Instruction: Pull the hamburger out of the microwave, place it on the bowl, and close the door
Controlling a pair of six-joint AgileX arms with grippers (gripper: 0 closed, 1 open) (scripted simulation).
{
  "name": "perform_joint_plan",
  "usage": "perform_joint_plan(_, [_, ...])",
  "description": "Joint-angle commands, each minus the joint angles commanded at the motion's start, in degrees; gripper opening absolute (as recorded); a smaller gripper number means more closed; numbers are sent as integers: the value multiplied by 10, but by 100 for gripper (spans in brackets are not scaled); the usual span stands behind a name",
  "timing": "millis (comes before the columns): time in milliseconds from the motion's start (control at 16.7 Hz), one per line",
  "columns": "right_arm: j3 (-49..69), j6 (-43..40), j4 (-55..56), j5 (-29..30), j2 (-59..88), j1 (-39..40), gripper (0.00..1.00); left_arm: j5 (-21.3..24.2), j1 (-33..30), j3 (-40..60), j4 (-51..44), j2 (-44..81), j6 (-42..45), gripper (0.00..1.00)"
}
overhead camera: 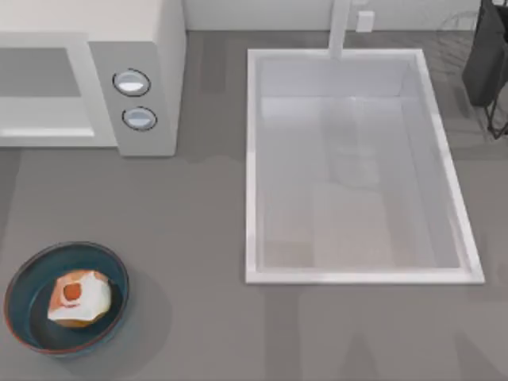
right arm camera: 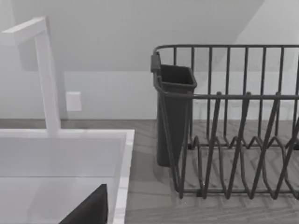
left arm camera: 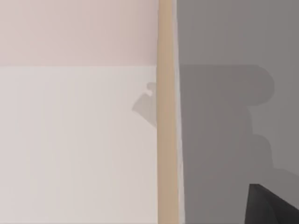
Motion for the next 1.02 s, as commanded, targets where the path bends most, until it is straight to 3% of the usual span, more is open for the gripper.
perform_joint_plan(420, [0, 0, 0, 0, 0, 0, 100, -41, -81, -174, 78, -141, -88, 0])
perform_joint_plan(780, [0, 0, 0, 0, 0, 0, 100, -45, -91, -192, 88, -156, -102, 0])
perform_joint_plan(1020, [0, 0, 0, 0, 0, 0, 100, -86, -156, -246, 107, -220, -163, 0])
